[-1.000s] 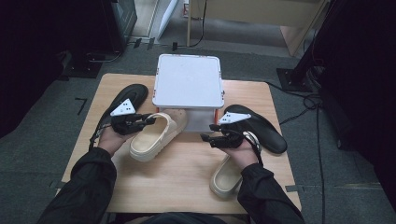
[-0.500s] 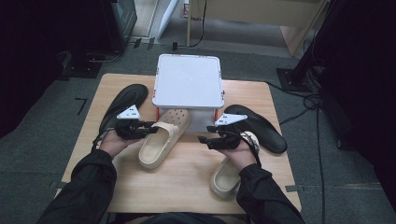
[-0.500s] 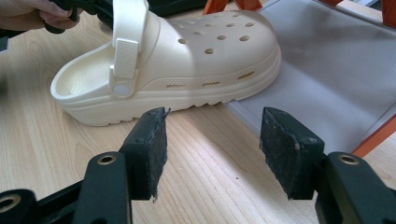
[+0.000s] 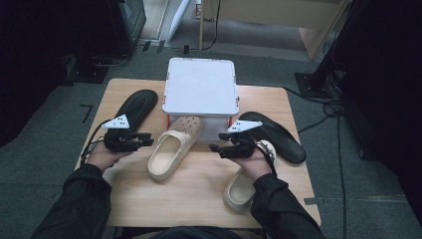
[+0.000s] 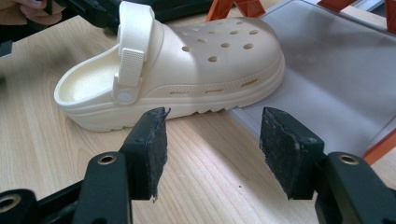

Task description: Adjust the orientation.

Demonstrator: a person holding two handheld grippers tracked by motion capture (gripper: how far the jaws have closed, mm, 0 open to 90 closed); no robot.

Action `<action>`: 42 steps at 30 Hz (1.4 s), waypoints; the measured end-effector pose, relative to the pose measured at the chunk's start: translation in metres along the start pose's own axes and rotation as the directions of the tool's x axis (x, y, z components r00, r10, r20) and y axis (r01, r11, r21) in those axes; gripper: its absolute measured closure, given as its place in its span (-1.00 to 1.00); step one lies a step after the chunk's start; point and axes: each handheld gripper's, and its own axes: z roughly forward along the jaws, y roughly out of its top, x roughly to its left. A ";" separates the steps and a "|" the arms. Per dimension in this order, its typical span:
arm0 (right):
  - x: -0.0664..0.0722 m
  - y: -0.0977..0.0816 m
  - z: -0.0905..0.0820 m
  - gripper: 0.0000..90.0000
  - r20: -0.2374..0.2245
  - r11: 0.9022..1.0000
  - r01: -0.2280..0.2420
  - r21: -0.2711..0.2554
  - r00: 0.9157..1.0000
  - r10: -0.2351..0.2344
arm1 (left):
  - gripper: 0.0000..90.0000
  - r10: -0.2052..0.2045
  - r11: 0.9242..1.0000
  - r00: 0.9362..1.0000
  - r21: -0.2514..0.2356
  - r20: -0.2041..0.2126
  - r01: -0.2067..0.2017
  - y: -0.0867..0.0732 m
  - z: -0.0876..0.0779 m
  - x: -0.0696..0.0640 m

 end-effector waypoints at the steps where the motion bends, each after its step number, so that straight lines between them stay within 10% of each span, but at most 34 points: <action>1: 0.001 0.001 0.001 -0.06 -0.002 1.000 0.000 -0.003 1.000 0.000 | 0.59 0.000 1.000 1.000 0.012 0.008 -0.001 -0.003 0.001 0.001; 21: 0.040 0.013 0.053 0.52 -0.032 0.995 0.098 0.014 0.995 -0.097 | 0.66 0.022 0.997 0.999 0.080 0.031 -0.024 -0.010 0.012 -0.012; 30: 0.036 0.011 0.076 0.59 -0.053 1.000 0.002 0.014 0.999 -0.001 | 0.67 0.025 0.995 0.996 0.092 0.083 -0.032 -0.012 0.016 -0.015; 42: 0.029 0.007 0.085 0.60 -0.003 0.999 -0.009 0.038 1.000 0.009 | 0.67 0.007 0.995 0.994 0.103 0.108 -0.018 -0.010 0.020 -0.020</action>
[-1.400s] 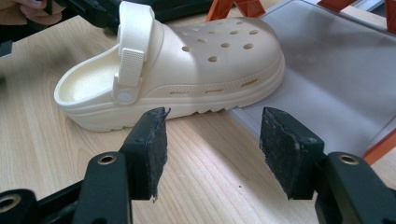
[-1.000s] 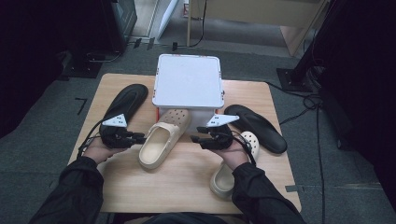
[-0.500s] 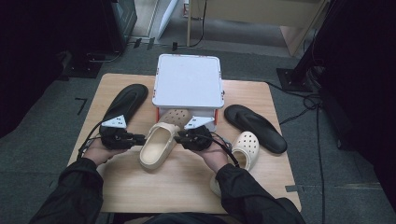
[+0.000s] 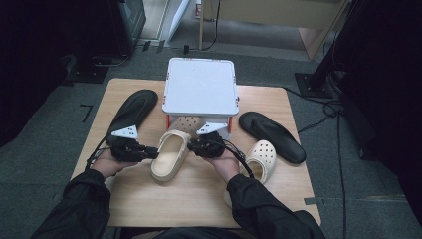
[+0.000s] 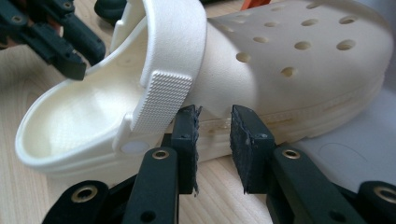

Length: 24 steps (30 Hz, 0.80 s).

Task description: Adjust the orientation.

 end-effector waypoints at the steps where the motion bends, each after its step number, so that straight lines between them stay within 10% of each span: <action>1: 0.000 0.000 0.000 0.60 0.007 1.000 0.001 0.000 1.000 -0.001 | 0.67 0.002 1.000 1.000 0.002 0.003 -0.002 0.000 0.001 -0.001; 24: -0.013 0.000 -0.009 0.60 0.100 1.000 -0.024 -0.019 0.995 0.026 | 0.64 0.026 1.000 0.999 -0.014 0.038 -0.026 0.018 0.027 -0.011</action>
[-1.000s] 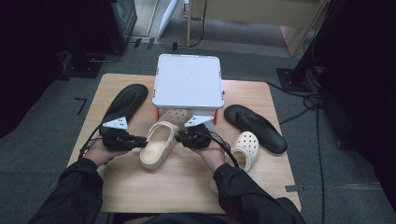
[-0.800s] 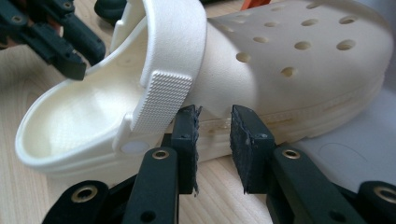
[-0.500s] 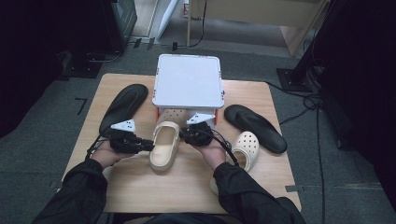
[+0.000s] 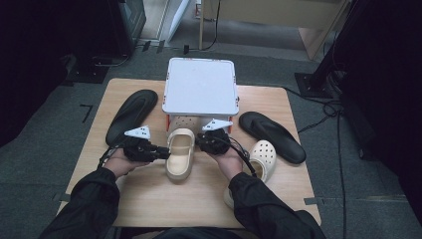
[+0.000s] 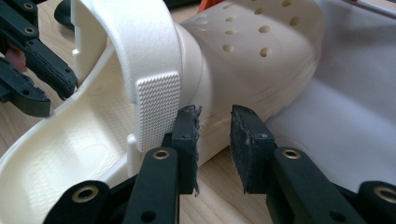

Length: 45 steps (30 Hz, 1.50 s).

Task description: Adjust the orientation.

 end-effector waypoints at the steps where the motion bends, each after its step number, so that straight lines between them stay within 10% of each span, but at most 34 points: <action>1: 0.000 0.000 -0.001 0.60 0.011 1.000 0.002 -0.003 1.000 -0.002 | 0.64 0.001 1.000 1.000 0.001 -0.002 -0.001 0.001 0.001 0.000; 15: -0.005 -0.001 -0.002 0.54 0.005 1.000 -0.006 -0.012 1.000 0.006 | 0.53 -0.003 1.000 1.000 0.008 0.004 0.003 0.003 0.001 -0.001; 21: 0.000 0.000 -0.016 0.53 -0.012 1.000 0.012 -0.021 1.000 -0.012 | 0.47 -0.027 0.997 0.999 -0.070 -0.036 0.025 0.008 -0.021 0.002; 45: 0.046 -0.014 -0.053 0.52 -0.181 0.997 0.069 -0.031 0.981 -0.074 | 0.38 -0.026 0.983 0.996 -0.183 -0.089 0.009 0.075 -0.056 0.028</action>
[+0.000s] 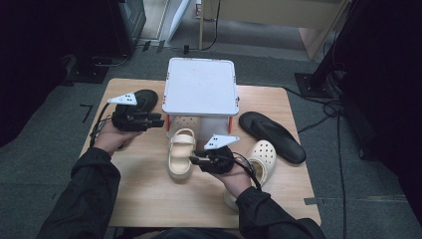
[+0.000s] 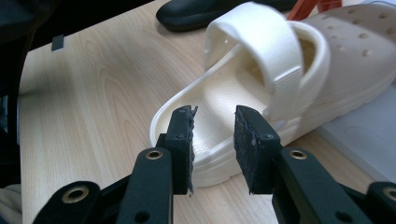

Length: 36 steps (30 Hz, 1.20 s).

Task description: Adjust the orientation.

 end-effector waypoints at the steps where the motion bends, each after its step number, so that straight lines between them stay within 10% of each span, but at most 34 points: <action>1: 0.001 -0.001 0.001 0.52 -0.002 1.000 -0.001 0.003 1.000 0.001 | 0.38 -0.001 1.000 1.000 -0.007 0.007 0.001 0.003 0.000 0.000; 10: 0.002 0.002 0.009 0.54 0.002 0.999 0.030 -0.015 1.000 -0.030 | 0.40 0.021 1.000 1.000 -0.014 0.017 -0.021 0.024 0.001 0.005; 27: -0.052 0.029 0.023 0.52 0.078 0.999 -0.006 -0.036 0.997 0.009 | 0.37 0.035 0.999 0.999 0.035 0.023 -0.036 0.039 0.019 0.011; 36: -0.048 0.028 0.019 0.54 0.077 0.999 -0.003 -0.037 0.997 0.005 | 0.37 0.029 0.999 0.999 0.023 0.025 -0.030 0.038 0.019 0.011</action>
